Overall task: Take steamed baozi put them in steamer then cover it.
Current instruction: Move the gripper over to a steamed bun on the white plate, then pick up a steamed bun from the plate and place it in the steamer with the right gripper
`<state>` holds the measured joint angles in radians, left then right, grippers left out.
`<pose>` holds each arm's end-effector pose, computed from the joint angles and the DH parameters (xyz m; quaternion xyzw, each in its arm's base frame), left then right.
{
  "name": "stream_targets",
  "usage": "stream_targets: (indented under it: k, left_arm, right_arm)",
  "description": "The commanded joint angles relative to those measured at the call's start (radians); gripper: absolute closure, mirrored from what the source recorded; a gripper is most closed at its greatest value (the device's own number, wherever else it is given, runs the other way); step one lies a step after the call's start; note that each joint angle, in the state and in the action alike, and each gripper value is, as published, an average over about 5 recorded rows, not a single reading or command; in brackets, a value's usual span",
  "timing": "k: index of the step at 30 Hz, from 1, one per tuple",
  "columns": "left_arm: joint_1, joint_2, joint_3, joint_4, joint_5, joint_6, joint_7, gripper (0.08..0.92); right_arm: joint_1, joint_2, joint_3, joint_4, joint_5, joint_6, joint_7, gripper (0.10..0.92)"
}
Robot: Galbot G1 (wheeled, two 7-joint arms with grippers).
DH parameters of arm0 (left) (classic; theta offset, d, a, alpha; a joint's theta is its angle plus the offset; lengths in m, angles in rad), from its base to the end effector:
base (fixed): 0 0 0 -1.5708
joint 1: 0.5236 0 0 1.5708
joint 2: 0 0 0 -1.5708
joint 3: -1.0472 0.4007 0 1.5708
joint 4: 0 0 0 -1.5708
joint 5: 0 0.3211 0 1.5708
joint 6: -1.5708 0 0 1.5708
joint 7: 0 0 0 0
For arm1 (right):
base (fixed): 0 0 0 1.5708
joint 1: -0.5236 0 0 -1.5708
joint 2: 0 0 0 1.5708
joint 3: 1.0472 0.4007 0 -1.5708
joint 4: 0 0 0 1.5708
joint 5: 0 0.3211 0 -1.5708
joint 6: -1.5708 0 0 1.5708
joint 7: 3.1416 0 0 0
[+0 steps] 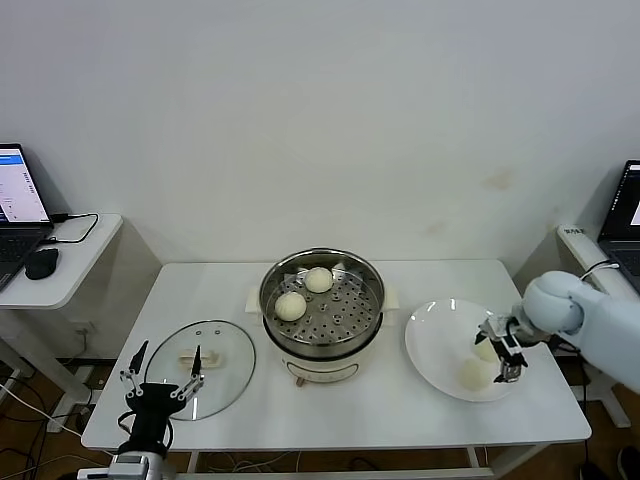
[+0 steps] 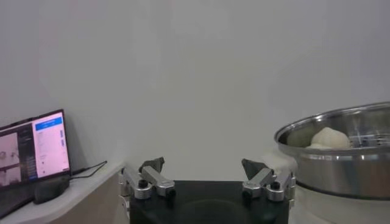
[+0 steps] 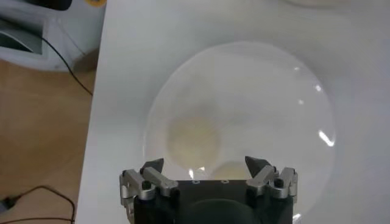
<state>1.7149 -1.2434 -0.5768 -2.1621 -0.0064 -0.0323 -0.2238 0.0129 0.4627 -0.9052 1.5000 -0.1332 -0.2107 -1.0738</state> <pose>0.0819 0.0847 -0.3261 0.0337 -0.9890 -0.1438 0.0016 0.4346 -0.2374 -0.1915 0.5074 -0.4933 0.5780 0.4062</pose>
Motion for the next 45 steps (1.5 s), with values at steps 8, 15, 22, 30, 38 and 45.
stream_targets:
  k: [8, 15, 22, 30, 38, 45]
  left_arm:
    - [-0.002, -0.004, 0.000, 0.014, 0.002, -0.006, -0.001, 0.177]
    - [-0.005, -0.006, 0.000, 0.015, 0.002, -0.006, -0.001, 0.177]
    - [-0.006, -0.007, 0.001, 0.016, 0.001, -0.006, -0.001, 0.177]
    - [-0.014, -0.004, 0.009, 0.017, -0.002, -0.004, 0.000, 0.177]
    - [-0.015, 0.008, 0.007, 0.007, -0.009, -0.003, -0.001, 0.177]
    - [-0.010, 0.019, -0.004, -0.002, -0.020, -0.004, -0.001, 0.177]
  right_arm:
    - [-0.146, 0.077, 0.089, -0.088, -0.047, -0.002, 0.047, 0.203]
    - [-0.152, 0.089, 0.094, -0.093, -0.044, -0.021, 0.046, 0.255]
    - [-0.125, 0.069, 0.091, -0.079, -0.035, -0.023, 0.030, 0.375]
    - [0.089, 0.046, 0.023, -0.035, 0.063, -0.043, 0.001, 0.438]
    - [0.353, 0.084, -0.029, -0.042, 0.192, -0.054, -0.023, 0.448]
    - [0.644, 0.243, -0.181, -0.101, 0.300, -0.049, -0.026, 0.442]
